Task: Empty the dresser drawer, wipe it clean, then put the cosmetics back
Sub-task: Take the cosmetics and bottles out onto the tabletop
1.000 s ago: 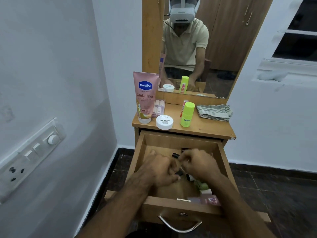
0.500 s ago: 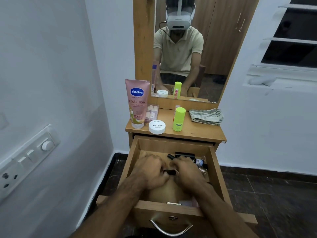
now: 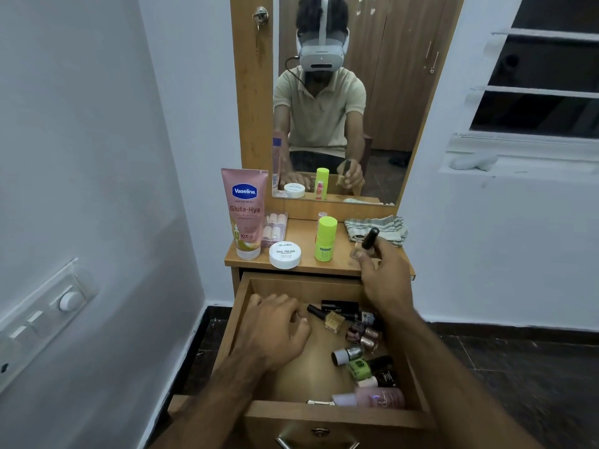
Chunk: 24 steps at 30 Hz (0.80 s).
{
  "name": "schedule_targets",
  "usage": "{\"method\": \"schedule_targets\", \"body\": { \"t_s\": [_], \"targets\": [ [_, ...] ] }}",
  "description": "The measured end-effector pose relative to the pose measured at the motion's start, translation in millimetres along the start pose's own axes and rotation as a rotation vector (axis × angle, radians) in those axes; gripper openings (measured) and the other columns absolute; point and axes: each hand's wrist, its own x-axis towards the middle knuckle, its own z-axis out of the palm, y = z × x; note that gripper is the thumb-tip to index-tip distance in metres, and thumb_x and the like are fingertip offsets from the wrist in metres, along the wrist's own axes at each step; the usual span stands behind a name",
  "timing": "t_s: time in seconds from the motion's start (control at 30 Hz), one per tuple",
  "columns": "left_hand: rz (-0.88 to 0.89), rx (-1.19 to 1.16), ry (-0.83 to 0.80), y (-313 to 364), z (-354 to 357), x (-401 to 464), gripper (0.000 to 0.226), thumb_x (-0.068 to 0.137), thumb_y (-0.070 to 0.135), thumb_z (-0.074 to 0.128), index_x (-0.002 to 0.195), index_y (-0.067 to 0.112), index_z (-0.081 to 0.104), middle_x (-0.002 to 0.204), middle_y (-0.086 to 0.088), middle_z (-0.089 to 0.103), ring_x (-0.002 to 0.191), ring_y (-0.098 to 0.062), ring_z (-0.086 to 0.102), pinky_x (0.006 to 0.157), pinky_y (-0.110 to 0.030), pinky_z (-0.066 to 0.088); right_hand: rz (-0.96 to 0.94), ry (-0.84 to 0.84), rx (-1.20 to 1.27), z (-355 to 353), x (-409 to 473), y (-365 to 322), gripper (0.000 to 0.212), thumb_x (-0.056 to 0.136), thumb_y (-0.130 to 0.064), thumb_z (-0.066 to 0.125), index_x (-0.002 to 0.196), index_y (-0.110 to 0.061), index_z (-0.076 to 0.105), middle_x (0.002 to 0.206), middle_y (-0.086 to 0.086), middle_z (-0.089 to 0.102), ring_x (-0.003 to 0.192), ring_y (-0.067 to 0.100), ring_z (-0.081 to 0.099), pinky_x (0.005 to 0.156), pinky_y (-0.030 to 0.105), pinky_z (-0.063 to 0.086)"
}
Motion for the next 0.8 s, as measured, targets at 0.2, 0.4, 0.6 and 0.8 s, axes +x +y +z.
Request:
{"method": "schedule_targets", "body": {
  "t_s": [0.2, 0.4, 0.6, 0.8],
  "targets": [
    [0.012, -0.039, -0.014, -5, 2, 0, 0.020, 0.088, 0.043, 0.050, 0.099, 0.035, 0.064, 0.089, 0.023, 0.052, 0.090, -0.001, 0.050, 0.090, -0.031, 0.035, 0.044, -0.204, -0.211, 18, 37, 7, 0.036, 0.097, -0.024, 0.066, 0.133, -0.017, 0.062, 0.118, 0.000, 0.070, 0.101, 0.016, 0.061, 0.092, 0.034, 0.049],
    [0.011, -0.049, -0.036, -7, 4, 1, 0.023, 0.087, 0.043, 0.048, 0.101, 0.035, 0.064, 0.092, 0.023, 0.054, 0.091, 0.000, 0.050, 0.092, -0.031, 0.034, 0.079, -0.212, -0.124, 30, 49, 12, 0.055, 0.097, -0.010, 0.065, 0.149, -0.017, 0.049, 0.142, 0.000, 0.061, 0.128, 0.018, 0.056, 0.109, 0.033, 0.044],
    [0.001, -0.028, -0.046, -8, 7, 2, 0.025, 0.087, 0.043, 0.046, 0.102, 0.036, 0.064, 0.093, 0.022, 0.055, 0.091, -0.001, 0.049, 0.091, -0.030, 0.032, 0.022, 0.019, -0.044, 21, -20, 14, 0.015, 0.094, -0.019, 0.065, 0.106, -0.027, 0.065, 0.103, -0.007, 0.067, 0.088, 0.008, 0.061, 0.076, 0.028, 0.053],
    [-0.011, -0.011, -0.080, -10, 8, 2, 0.020, 0.088, 0.041, 0.051, 0.102, 0.037, 0.063, 0.097, 0.020, 0.059, 0.094, -0.002, 0.050, 0.092, -0.030, 0.031, -0.027, -0.646, -0.736, 34, -49, 19, 0.044, 0.086, -0.048, 0.071, 0.125, -0.029, 0.062, 0.124, -0.003, 0.059, 0.116, 0.018, 0.053, 0.095, 0.036, 0.046]
  ]
}}
